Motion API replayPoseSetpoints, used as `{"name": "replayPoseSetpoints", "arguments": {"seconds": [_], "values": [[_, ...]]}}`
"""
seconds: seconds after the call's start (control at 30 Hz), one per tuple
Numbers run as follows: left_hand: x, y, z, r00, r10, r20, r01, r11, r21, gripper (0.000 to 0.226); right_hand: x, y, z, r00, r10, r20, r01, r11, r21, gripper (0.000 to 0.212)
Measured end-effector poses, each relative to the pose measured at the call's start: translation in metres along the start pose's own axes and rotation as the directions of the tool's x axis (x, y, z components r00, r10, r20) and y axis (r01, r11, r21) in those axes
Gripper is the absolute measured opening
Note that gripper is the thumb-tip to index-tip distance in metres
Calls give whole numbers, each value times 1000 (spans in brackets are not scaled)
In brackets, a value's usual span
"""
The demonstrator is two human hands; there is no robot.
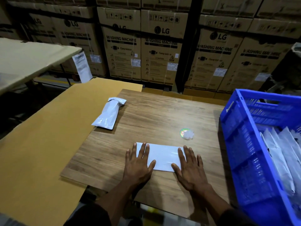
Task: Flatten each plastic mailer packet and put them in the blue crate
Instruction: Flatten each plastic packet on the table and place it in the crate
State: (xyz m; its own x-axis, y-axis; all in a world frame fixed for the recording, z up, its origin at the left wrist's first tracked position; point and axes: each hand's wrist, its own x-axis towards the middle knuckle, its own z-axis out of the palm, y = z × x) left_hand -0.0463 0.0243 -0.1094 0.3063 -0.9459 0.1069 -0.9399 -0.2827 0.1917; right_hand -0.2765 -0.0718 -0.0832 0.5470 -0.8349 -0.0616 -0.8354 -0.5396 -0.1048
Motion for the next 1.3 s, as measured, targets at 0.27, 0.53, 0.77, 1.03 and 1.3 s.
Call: {"name": "replayPoseSetpoints", "arguments": {"seconds": [0.27,0.53,0.77,1.03,1.3], "values": [[12,20,-9,998,-30,-62,20,986,-163,67,-5,-7,-16,1000,-21,15,21,1000,-14,75],[7,30,6,992,100,-74,-112,977,-184,61,11,-26,-18,974,-191,125,194,981,-14,86],[7,-11,8,999,50,21,-49,998,-32,67,1,-7,-22,945,-327,11,326,939,-106,77],[4,-11,-4,977,212,-17,-213,977,-5,82,3,-20,-17,860,-460,-221,415,882,-224,14],[14,-7,-19,960,265,-95,-247,954,168,73,1,-33,-36,720,-642,-264,582,766,-274,29]]}}
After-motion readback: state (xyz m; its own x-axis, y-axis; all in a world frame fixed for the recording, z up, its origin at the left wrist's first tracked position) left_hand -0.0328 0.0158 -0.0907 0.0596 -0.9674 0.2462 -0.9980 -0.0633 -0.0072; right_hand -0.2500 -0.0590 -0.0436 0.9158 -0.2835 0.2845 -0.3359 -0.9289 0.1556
